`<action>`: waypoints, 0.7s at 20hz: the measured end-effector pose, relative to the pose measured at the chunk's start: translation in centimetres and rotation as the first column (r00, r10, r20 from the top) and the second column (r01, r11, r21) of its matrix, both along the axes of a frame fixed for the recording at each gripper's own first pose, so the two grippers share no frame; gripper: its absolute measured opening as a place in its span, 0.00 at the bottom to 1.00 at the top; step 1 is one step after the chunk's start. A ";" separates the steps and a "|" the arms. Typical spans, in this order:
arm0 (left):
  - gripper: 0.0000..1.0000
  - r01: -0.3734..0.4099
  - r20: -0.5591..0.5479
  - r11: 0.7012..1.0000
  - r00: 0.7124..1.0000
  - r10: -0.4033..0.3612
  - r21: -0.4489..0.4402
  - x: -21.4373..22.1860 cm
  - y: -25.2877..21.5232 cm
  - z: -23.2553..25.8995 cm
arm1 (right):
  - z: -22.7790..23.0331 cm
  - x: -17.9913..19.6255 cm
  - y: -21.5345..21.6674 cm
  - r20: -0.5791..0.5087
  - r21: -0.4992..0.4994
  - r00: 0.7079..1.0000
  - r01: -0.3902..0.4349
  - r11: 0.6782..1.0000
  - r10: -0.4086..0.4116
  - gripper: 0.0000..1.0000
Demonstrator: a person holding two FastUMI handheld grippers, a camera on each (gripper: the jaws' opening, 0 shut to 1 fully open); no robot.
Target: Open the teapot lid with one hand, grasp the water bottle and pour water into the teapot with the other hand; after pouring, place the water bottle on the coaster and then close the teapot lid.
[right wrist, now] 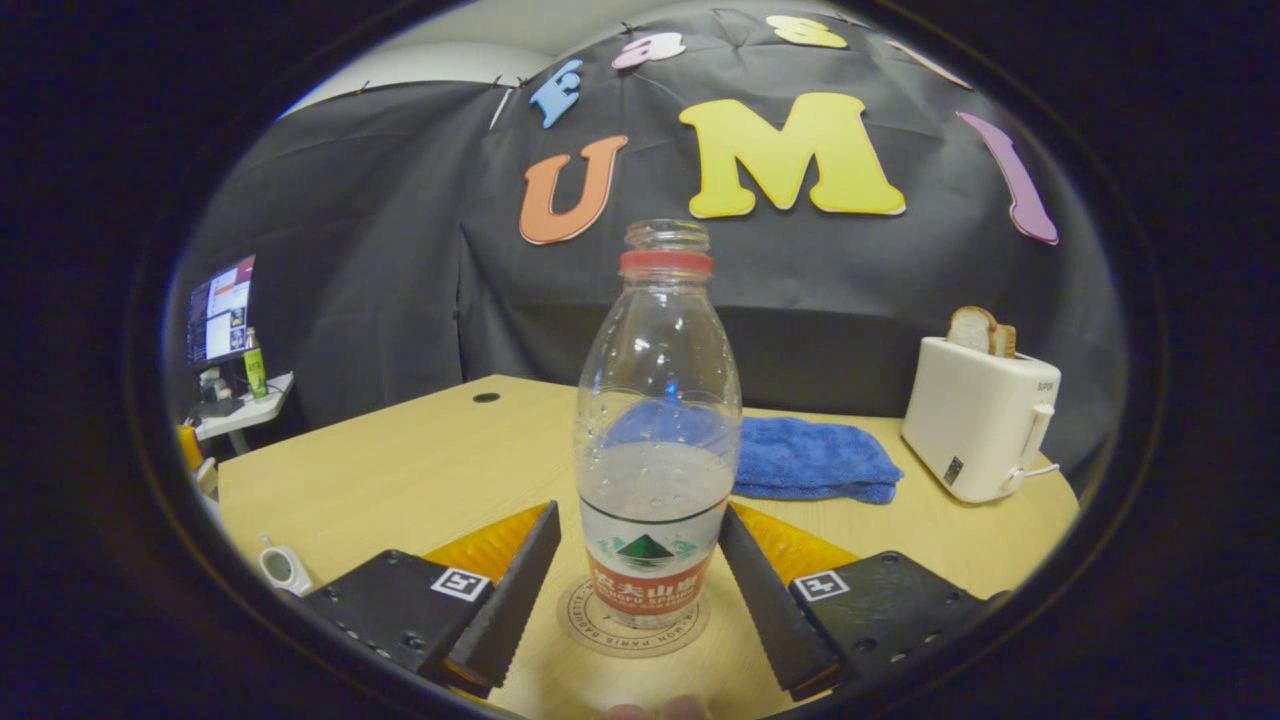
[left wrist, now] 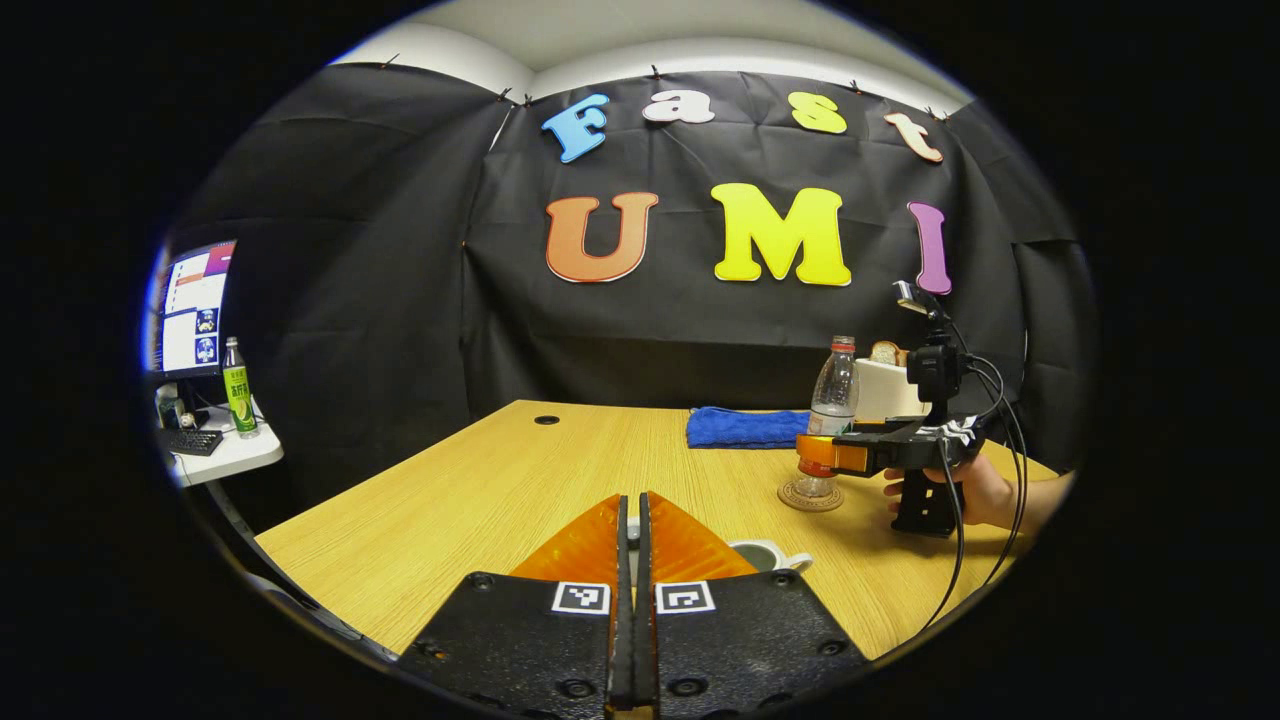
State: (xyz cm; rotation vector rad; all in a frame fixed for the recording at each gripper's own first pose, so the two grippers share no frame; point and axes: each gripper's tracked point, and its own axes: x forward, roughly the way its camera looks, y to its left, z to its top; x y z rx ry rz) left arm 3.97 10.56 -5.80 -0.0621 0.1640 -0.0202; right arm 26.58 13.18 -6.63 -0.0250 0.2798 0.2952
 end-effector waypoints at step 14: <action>0.03 0.122 0.054 0.993 0.991 -0.122 0.009 1.3 -6.2 1.9 | 1.9 -9.5 -6.8 0.015 0.001 0.998 0.059 0.998 -0.059 0.93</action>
